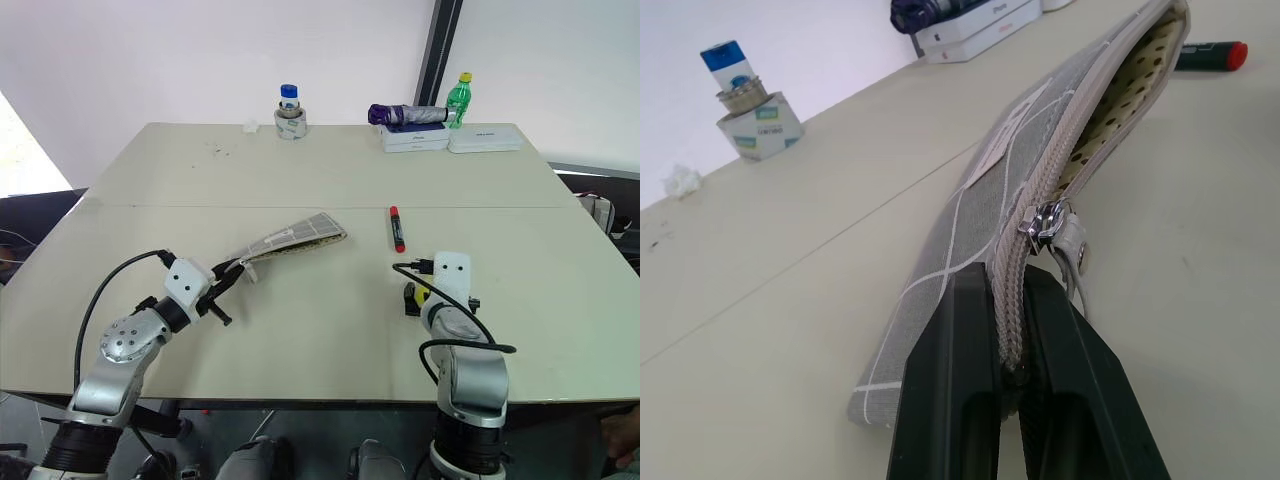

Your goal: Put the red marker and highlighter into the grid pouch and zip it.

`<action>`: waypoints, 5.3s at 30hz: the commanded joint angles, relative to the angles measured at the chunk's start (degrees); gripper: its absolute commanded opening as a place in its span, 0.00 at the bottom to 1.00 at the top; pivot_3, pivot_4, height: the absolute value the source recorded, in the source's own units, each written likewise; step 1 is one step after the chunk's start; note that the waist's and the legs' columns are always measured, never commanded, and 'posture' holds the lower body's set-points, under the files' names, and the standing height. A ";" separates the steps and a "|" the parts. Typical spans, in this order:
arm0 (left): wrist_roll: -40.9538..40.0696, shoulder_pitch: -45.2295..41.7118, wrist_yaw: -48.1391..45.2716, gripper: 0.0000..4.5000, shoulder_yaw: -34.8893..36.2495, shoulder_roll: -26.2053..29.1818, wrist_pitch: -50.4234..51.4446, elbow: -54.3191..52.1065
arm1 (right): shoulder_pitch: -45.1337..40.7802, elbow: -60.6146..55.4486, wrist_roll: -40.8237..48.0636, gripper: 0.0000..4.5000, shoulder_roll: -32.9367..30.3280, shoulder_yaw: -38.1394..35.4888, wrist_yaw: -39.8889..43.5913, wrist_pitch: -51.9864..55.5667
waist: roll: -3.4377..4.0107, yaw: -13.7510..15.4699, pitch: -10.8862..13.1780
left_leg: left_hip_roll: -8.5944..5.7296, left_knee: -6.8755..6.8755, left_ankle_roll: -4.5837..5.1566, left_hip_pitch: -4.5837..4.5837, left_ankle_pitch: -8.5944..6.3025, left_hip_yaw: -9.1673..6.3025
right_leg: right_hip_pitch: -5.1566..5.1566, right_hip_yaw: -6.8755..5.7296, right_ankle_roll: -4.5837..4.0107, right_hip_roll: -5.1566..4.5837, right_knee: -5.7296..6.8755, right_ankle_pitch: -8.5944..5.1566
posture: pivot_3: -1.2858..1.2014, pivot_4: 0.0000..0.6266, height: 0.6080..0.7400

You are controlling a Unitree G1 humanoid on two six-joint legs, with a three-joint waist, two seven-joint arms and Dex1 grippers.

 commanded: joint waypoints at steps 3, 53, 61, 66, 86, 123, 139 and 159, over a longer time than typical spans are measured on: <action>0.67 0.25 0.35 0.00 -0.09 0.23 -1.53 -2.21 | 0.14 1.41 1.07 0.82 0.29 -1.06 -0.46 0.07 | 0.00 -0.01 0.00 | 0.00 0.00 0.00 0.00 0.00 0.00 | 0.00 0.00 0.00 0.00 0.00 0.00 | 0.52 0.24 0.98; 0.91 -2.87 -1.41 0.00 -2.08 0.98 -4.49 1.18 | -6.27 10.69 13.15 0.20 -30.51 22.83 40.51 -35.46 | -0.26 0.20 0.19 | -0.03 0.20 0.11 -0.36 -0.04 -0.04 | -0.22 -0.03 0.04 -0.01 -0.03 -0.01 | 0.52 0.24 0.98; 4.32 -1.73 -7.03 0.00 -6.73 5.06 -8.53 0.33 | -13.54 14.29 4.85 0.20 -33.19 31.70 45.07 -44.09 | -0.24 0.06 0.19 | -0.02 0.21 0.09 -0.35 -0.03 -0.02 | -0.24 -0.04 0.04 0.00 0.00 0.00 | 0.52 0.24 0.98; 4.41 -3.29 -8.29 0.00 -7.65 5.34 -8.66 0.25 | -19.01 20.14 -5.78 0.20 -32.64 39.96 45.64 -55.90 | -0.24 0.13 0.19 | -0.02 0.22 0.09 -0.35 -0.03 -0.02 | -0.24 -0.04 0.04 0.00 0.00 0.00 | 0.52 0.24 0.98; 1.80 -2.74 -4.98 0.00 -3.23 3.95 -4.92 -0.92 | -22.61 28.56 -7.73 0.86 -31.79 34.48 48.73 -77.24 | -0.24 0.12 0.19 | -0.02 0.29 -0.01 -0.35 0.05 0.00 | -0.19 -0.04 0.05 0.00 0.06 0.00 | 0.52 0.24 0.98; 2.30 -5.06 -5.63 0.00 -2.37 3.87 -7.84 4.22 | 20.50 4.26 16.95 0.98 -23.82 -2.82 23.09 -48.48 | -0.19 1.34 0.14 | 0.00 0.21 0.03 0.17 0.00 -0.10 | 0.28 -0.07 0.03 0.01 0.03 0.00 | 0.52 0.24 0.98; 3.55 -3.62 -3.61 0.00 -2.63 2.69 -6.28 1.42 | -27.53 44.83 10.56 0.99 -24.77 13.57 22.42 -25.97 | -0.18 0.96 0.16 | -0.01 0.16 0.04 0.10 0.01 0.00 | 0.19 -0.07 0.01 0.00 0.04 0.01 | 0.52 0.24 0.98; 3.71 -1.25 -1.92 0.00 -1.87 3.14 -4.90 -2.06 | -39.42 70.20 8.66 0.59 -20.07 9.97 17.22 -30.18 | -0.15 -0.23 0.17 | 0.02 0.11 0.02 0.06 0.03 0.03 | 0.12 -0.06 0.02 -0.02 0.06 0.01 | 0.52 0.24 0.98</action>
